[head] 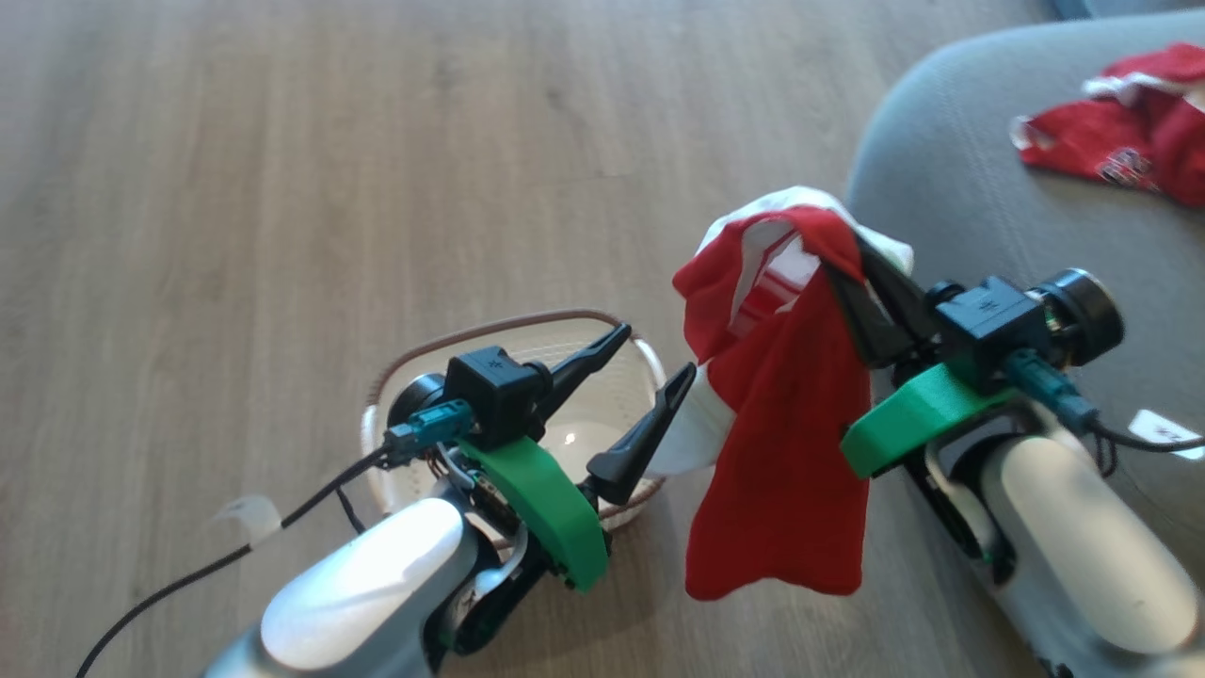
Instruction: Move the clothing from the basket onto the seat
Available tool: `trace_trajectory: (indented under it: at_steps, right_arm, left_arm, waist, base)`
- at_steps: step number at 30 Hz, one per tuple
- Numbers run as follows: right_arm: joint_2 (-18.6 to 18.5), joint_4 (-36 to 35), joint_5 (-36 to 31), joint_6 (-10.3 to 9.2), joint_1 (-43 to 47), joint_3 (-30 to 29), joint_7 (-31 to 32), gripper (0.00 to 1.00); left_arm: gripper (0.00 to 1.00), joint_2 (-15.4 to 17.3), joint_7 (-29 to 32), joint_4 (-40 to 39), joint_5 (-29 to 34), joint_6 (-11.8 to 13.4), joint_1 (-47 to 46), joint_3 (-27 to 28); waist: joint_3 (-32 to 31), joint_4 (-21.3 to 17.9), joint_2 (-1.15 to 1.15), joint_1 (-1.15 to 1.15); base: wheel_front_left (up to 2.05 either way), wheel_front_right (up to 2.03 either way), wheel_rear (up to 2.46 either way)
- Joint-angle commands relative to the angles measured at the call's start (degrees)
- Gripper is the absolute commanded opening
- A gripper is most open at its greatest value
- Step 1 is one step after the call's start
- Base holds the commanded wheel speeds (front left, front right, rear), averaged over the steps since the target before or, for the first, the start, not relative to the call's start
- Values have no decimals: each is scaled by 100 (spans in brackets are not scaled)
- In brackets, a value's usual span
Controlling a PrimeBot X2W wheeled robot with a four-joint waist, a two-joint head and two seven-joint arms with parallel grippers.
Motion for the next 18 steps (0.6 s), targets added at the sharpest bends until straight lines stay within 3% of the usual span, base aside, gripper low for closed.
trace_trajectory:
  at_steps: [1,11,18]
  right_arm:
    - [-71,-276,-53,40,20,-65,30,0]
    - [-50,-687,-70,40,392,-635,116,0]
    - [28,-898,-122,40,628,-962,108,0]
  left_arm:
    - [100,19,-55,-115,55,-9,-204,189]
    - [100,-69,-61,-62,110,3,-216,68]
    - [100,-39,3,-124,122,30,-232,23]
  waist:
    - [103,-293,0,0]
    - [232,-1061,0,0]
    - [349,-1293,0,0]
  base:
    - [0,0,0]
    - [0,0,0]
    - [0,0,0]
